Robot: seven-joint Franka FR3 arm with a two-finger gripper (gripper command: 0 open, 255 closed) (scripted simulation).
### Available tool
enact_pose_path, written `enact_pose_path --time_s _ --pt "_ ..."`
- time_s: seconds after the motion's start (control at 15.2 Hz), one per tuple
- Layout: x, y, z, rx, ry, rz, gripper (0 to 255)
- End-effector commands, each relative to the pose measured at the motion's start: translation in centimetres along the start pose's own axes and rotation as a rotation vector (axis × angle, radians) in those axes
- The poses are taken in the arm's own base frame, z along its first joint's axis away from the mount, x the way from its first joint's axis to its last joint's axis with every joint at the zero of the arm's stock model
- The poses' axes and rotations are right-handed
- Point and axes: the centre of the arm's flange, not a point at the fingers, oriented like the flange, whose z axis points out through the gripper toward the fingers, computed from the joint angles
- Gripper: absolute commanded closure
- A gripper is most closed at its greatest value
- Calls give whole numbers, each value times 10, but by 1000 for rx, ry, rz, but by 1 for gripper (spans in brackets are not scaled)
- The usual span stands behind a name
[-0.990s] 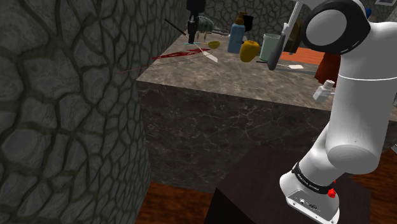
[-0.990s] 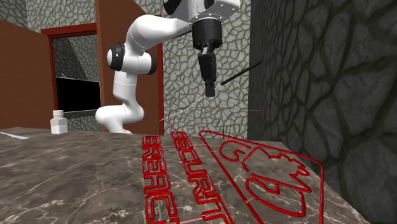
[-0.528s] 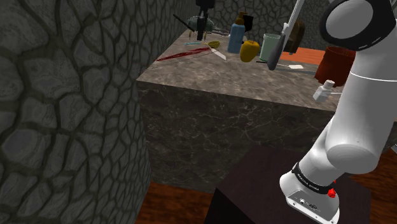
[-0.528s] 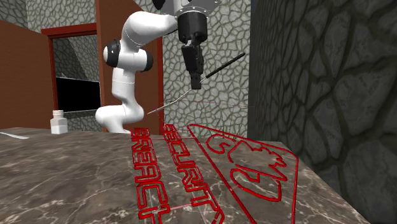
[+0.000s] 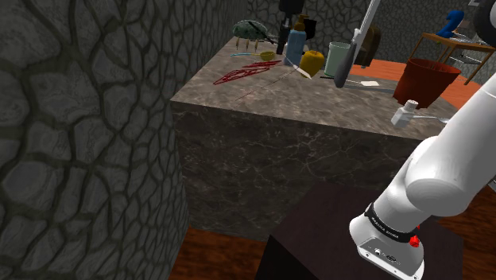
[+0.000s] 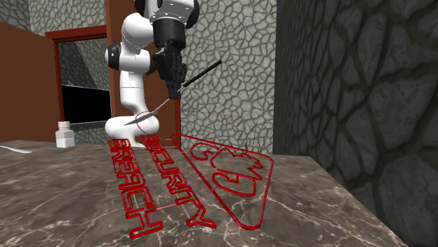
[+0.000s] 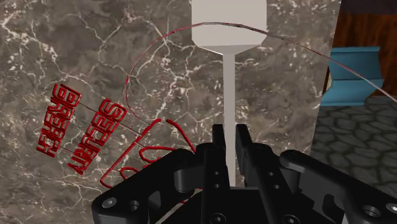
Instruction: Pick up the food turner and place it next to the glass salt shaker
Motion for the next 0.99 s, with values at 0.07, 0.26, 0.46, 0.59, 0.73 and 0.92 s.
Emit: enact_pose_path --time_s 0.07,0.26,0.46,0.59,0.73,0.92 --pt "-39 -2 -2 0 0 -1 255" --pt "-78 -1 -5 0 0 -1 255" --pt "-118 -1 -8 0 0 -1 255" --pt "-144 -1 -9 0 0 -1 255" --pt "-170 0 -11 0 0 -1 255" --pt "-210 0 -14 0 0 -1 255"
